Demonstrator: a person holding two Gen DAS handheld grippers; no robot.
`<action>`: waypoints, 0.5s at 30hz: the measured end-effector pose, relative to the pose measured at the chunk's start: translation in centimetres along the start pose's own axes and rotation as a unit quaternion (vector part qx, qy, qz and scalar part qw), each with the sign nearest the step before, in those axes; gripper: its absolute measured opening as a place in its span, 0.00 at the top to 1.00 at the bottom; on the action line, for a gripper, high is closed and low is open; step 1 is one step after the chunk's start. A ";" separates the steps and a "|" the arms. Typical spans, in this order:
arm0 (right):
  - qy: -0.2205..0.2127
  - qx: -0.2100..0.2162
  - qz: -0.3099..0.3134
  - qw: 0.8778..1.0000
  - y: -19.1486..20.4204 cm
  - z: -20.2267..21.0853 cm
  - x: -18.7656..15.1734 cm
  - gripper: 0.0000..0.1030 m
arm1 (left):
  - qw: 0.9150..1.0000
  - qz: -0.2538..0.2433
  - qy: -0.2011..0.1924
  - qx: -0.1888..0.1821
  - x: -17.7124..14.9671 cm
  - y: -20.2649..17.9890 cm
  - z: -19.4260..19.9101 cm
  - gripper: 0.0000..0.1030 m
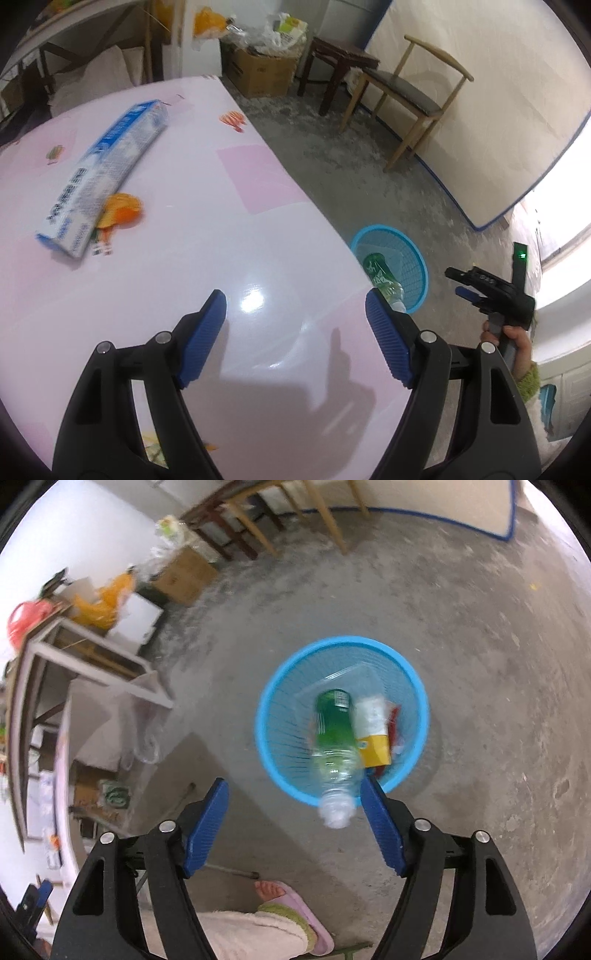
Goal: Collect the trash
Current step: 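Open the right tool to drop the green bottle into the wastebasket, then move both tools back to the table toward the toothpaste box and orange peel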
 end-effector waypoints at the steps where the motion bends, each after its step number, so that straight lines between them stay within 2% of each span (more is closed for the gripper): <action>1: -0.003 0.005 0.009 1.000 0.8 0.5 -0.1 0.27 | 1.000 0.002 -0.008 0.004 0.0 0.5 0.7 0.28; 7: -0.018 0.050 0.092 0.994 9.0 4.3 -0.8 0.26 | 0.998 0.001 -0.051 0.028 0.2 3.5 4.7 0.27; 10: -0.023 0.072 0.146 0.986 13.5 5.9 -1.9 0.26 | 0.996 0.005 -0.078 0.049 0.3 5.9 6.8 0.25; 15: -0.017 0.110 0.210 0.971 20.0 7.8 -4.4 0.26 | 0.993 0.008 -0.087 0.078 0.2 9.3 8.6 0.25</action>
Point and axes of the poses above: each gripper's, at about its wrist camera, not at the fingertips, and z roughly against the way its jaws point, y to its left, x to its top, the point moved 10 cm from there along -z, roughly the way its jaws point, and after that the axes turned 7 degrees about -x, right-handed, at the moved point
